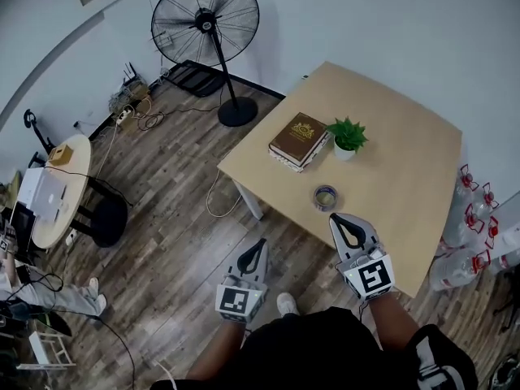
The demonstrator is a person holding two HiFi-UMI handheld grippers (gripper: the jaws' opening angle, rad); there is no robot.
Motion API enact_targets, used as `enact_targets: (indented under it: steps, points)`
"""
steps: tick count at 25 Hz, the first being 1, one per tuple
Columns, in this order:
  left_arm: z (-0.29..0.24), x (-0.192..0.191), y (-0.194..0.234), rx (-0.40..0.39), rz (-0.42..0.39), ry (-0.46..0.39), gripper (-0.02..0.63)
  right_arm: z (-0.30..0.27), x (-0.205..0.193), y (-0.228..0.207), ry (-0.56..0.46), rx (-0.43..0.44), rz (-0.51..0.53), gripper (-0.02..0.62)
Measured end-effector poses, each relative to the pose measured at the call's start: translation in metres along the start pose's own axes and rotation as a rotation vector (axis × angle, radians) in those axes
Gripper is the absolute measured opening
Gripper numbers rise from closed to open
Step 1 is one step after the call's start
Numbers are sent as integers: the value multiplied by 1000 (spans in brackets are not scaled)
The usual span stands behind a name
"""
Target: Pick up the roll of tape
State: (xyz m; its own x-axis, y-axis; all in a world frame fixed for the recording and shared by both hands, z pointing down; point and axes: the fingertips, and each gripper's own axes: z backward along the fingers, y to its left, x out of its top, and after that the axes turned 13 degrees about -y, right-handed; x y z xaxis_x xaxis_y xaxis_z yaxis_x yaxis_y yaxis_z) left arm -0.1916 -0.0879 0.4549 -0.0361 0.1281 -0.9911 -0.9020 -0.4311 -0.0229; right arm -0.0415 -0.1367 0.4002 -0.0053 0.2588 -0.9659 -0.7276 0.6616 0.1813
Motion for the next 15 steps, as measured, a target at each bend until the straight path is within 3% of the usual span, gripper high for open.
enact_targets:
  steps: [3, 12, 15]
  points:
    - [-11, -1, 10, -28, 14, -12, 5, -8, -6, -8, 3, -50, 5, -5]
    - [-53, -12, 25, -79, 28, -13, 5, -28, -27, -31, 63, -65, 41, 11]
    - [-72, -12, 27, -90, 31, -18, 6, -38, -39, -44, 93, -48, 42, 68]
